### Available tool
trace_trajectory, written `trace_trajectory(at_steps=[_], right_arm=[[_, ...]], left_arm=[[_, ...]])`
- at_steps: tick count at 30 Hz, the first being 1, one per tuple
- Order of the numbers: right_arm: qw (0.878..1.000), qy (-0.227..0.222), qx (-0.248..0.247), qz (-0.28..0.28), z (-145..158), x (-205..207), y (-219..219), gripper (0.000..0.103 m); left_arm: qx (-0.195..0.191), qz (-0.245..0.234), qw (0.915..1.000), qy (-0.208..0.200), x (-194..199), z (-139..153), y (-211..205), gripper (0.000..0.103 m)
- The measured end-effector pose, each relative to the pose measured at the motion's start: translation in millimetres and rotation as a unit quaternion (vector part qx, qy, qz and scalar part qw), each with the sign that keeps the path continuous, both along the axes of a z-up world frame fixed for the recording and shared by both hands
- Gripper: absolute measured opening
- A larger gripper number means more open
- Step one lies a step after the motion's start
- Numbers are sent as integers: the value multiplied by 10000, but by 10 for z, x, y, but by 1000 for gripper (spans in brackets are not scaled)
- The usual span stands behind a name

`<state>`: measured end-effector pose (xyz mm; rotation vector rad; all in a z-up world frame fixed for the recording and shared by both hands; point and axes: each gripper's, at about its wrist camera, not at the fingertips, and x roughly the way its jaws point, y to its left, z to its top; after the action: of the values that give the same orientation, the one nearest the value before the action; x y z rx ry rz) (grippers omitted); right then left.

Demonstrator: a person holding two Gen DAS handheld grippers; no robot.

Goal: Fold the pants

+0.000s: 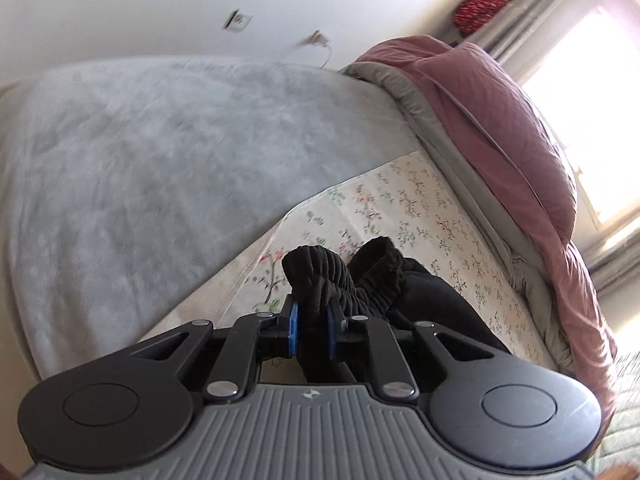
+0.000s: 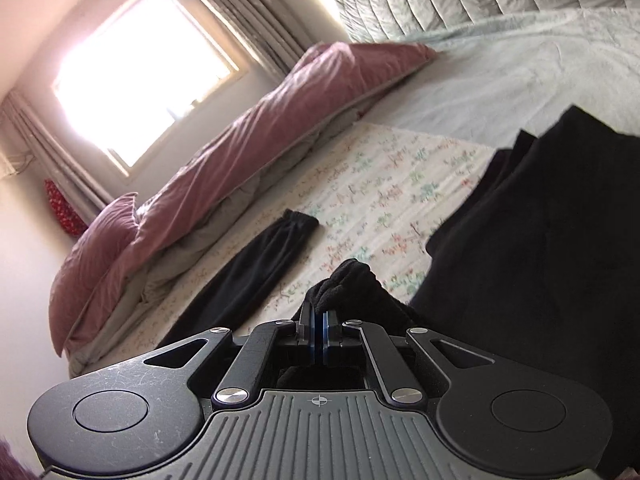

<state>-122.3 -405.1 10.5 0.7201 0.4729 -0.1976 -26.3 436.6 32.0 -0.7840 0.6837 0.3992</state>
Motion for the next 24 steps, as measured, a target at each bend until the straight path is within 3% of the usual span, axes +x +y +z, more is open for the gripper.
trace_trajectory(at_steps=[3,7,10,12,14,16,20,24], right_arm=[[9997,-251,-76,-25,85,-45,17,3],[9998,-175,-79,-104,119,-30,15,3],[9988,-365,-332,-47,261,-71,100,3],[9983,-388,-441,-55,322,-78,153,3],[9984,-138,-541,-18,274,-15,154,3],[9990,174,-418,-51,137,33,81,3],[9996,-67,-278,-58,132,-65,48,3],[9994,-321,-93,88,309,-6,67,3]], left_arm=[[151,-150,9998,7,54,49,-8,38],[413,-449,9981,-39,77,166,-33,38],[460,-516,9976,-43,40,160,-56,38],[509,-589,9966,280,36,29,-83,39],[421,-695,9944,668,27,-165,-83,39],[361,-793,9933,759,-30,-312,-76,39],[227,-822,9944,621,-123,-335,-54,39],[-88,-471,9986,241,-39,-122,1,39]])
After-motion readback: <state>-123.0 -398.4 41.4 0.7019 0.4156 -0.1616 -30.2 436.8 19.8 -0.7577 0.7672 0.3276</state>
